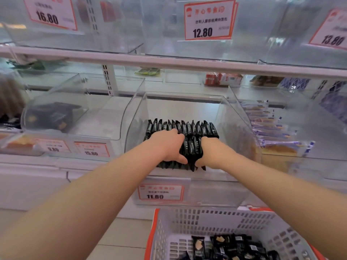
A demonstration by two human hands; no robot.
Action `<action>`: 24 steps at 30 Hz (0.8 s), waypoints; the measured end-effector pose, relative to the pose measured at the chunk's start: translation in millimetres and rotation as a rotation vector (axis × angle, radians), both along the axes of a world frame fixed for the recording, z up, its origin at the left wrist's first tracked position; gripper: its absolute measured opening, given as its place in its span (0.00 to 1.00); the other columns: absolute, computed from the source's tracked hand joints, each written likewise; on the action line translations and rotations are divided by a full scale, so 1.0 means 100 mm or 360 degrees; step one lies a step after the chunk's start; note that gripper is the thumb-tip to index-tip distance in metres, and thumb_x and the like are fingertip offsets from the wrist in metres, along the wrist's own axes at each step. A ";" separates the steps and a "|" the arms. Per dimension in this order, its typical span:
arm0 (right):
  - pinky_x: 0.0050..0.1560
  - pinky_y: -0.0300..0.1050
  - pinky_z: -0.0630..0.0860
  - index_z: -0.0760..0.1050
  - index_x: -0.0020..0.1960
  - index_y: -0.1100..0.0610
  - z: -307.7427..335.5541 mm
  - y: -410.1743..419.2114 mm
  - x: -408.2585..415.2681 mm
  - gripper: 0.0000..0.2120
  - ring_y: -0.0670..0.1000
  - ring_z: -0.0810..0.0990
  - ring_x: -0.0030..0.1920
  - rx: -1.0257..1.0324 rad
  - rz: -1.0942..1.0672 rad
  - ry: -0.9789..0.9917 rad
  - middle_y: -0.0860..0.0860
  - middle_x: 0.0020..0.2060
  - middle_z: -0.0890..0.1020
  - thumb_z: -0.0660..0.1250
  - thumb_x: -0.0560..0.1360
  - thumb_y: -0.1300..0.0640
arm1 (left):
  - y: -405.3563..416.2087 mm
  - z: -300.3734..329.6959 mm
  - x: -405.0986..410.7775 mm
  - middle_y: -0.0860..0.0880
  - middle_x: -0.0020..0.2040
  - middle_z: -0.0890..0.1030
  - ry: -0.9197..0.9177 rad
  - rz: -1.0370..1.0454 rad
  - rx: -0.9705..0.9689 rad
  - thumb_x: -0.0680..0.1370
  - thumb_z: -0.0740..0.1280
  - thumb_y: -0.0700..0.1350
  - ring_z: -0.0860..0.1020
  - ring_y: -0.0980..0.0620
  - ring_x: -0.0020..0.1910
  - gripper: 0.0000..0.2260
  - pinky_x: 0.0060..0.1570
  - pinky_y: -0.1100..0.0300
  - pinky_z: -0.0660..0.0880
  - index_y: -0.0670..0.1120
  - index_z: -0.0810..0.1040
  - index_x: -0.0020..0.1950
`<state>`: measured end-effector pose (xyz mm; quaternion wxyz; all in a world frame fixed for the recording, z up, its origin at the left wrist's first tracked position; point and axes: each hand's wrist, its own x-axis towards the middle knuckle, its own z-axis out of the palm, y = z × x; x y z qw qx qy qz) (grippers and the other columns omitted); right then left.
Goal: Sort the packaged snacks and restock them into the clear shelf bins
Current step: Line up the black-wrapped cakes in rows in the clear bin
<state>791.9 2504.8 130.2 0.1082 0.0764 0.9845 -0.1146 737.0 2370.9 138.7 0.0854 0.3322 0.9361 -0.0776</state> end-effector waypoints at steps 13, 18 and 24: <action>0.42 0.49 0.68 0.61 0.67 0.56 -0.01 -0.06 0.06 0.28 0.58 0.71 0.57 0.0446 0.0559 0.0118 0.55 0.59 0.67 0.69 0.72 0.51 | 0.05 -0.01 0.01 0.47 0.55 0.72 0.0098 0.0081 0.0003 0.73 0.65 0.60 0.75 0.45 0.53 0.23 0.41 0.53 0.71 0.45 0.70 0.60; 0.39 0.49 0.67 0.61 0.67 0.56 0.00 -0.09 0.01 0.26 0.58 0.72 0.54 0.0531 0.0526 0.0144 0.56 0.58 0.68 0.68 0.74 0.52 | -0.11 0.09 0.02 0.47 0.60 0.73 -0.0062 -0.0036 -0.0105 0.74 0.66 0.57 0.74 0.47 0.58 0.25 0.54 0.49 0.75 0.45 0.68 0.66; 0.38 0.49 0.69 0.65 0.59 0.58 0.00 -0.04 -0.05 0.18 0.57 0.75 0.51 0.0537 0.0404 0.0208 0.55 0.55 0.71 0.67 0.74 0.52 | -0.30 0.15 0.05 0.46 0.63 0.74 -0.0243 -0.0049 -0.0076 0.78 0.61 0.53 0.73 0.46 0.61 0.20 0.60 0.49 0.72 0.44 0.70 0.66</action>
